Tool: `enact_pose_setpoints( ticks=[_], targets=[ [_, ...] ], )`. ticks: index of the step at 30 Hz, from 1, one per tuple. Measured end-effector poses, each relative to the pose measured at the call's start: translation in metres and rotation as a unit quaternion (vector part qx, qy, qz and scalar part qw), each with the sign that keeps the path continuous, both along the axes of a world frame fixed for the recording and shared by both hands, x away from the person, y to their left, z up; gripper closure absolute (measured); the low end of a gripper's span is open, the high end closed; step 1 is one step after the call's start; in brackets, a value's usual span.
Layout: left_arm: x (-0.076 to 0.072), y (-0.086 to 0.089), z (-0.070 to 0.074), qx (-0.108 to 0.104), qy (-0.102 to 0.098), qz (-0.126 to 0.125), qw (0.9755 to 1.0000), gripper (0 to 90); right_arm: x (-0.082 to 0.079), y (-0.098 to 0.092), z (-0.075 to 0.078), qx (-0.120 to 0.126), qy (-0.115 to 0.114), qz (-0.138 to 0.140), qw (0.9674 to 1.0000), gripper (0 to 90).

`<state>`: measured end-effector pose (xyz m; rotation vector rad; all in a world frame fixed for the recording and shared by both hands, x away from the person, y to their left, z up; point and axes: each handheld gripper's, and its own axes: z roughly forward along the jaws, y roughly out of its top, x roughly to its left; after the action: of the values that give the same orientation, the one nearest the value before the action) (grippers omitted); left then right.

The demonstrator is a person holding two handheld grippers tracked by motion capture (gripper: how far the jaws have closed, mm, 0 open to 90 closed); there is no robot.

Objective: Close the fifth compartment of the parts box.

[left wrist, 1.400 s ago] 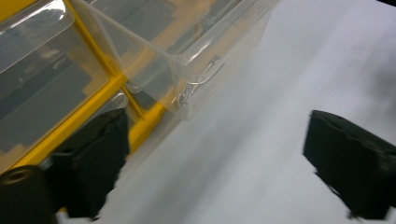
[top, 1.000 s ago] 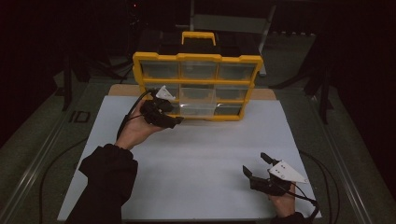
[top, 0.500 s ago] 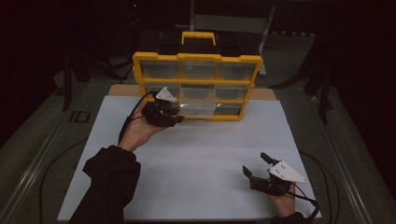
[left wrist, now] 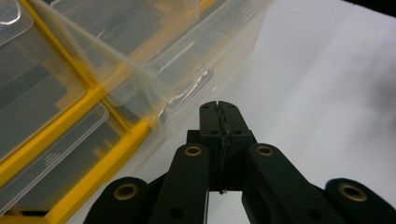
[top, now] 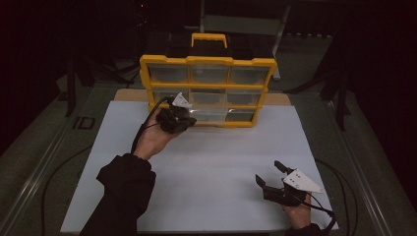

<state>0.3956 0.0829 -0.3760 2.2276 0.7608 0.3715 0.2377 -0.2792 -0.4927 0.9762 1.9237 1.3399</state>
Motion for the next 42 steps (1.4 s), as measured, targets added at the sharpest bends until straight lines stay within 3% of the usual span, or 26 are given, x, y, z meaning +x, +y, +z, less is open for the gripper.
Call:
enact_pose_setpoints(
  ticks=[20, 42],
  targets=[
    [0.004, -0.017, -0.008, -0.013, -0.014, 0.010, 0.9998, 90.0, 0.000, 0.000, 0.000, -0.002, 0.001, 0.001, 1.0000, 15.8],
    [0.009, -0.033, -0.007, -0.007, -0.024, 0.007, 0.9997, 90.0, 0.000, 0.000, 0.000, -0.003, 0.000, 0.003, 1.0000, 15.8]
  ],
)
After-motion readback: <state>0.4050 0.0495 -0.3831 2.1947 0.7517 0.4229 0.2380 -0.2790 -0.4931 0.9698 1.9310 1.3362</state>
